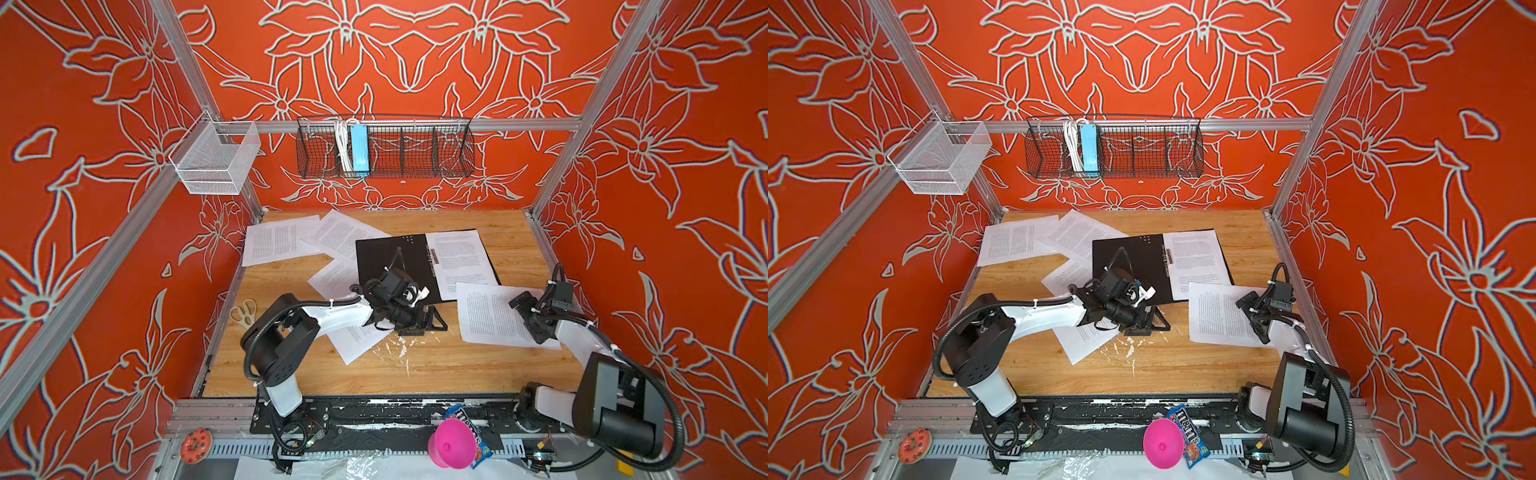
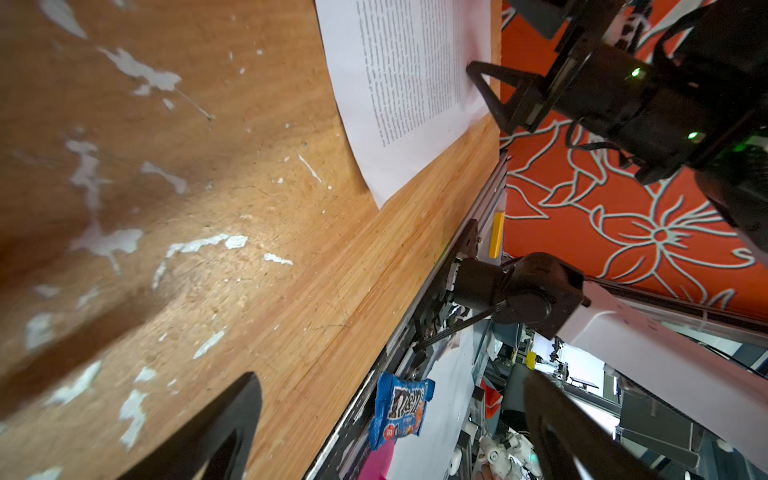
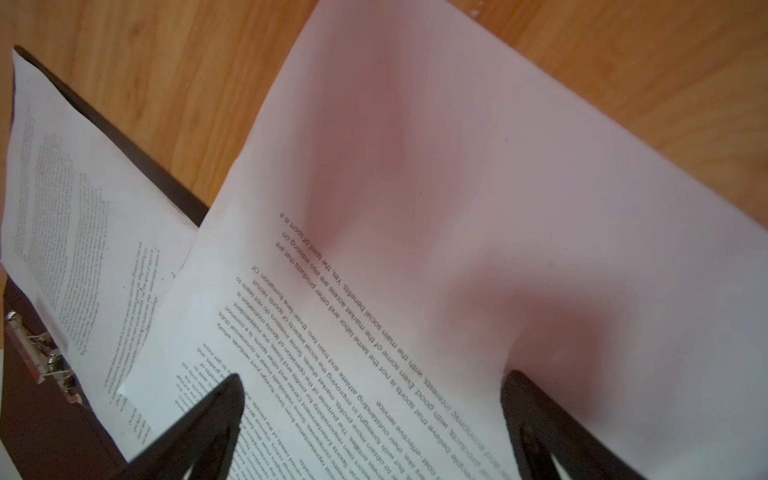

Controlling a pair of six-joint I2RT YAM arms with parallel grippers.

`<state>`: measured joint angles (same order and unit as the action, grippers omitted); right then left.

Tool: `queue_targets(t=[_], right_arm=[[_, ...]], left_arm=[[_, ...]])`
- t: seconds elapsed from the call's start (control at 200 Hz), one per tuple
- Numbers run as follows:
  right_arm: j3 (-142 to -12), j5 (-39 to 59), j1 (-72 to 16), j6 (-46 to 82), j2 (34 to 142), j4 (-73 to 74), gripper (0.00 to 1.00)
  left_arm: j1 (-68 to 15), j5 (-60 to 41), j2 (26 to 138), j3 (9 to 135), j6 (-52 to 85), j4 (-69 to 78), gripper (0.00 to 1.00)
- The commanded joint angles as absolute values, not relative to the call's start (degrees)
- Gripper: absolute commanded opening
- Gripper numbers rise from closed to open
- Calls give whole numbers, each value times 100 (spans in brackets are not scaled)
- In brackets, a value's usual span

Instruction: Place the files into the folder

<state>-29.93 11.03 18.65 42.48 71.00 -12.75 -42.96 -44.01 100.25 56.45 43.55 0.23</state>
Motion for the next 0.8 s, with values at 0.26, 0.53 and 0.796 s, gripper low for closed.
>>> queue_targets(t=[0.26,0.53,0.796], right_arm=[[-2268,1699,1151,5489,6691,-1337,98],[-1756,1332,389,6421,5188,-1656,98],[-1495,1481,186,6502,4737,-1574,98]], left_arm=[[-4438,-4369,10672,5801,5115,971,98],[-4440,-3863,10929,5802,5485,1169,91],[-4439,-3104,11101,5716,5949,1375,79]])
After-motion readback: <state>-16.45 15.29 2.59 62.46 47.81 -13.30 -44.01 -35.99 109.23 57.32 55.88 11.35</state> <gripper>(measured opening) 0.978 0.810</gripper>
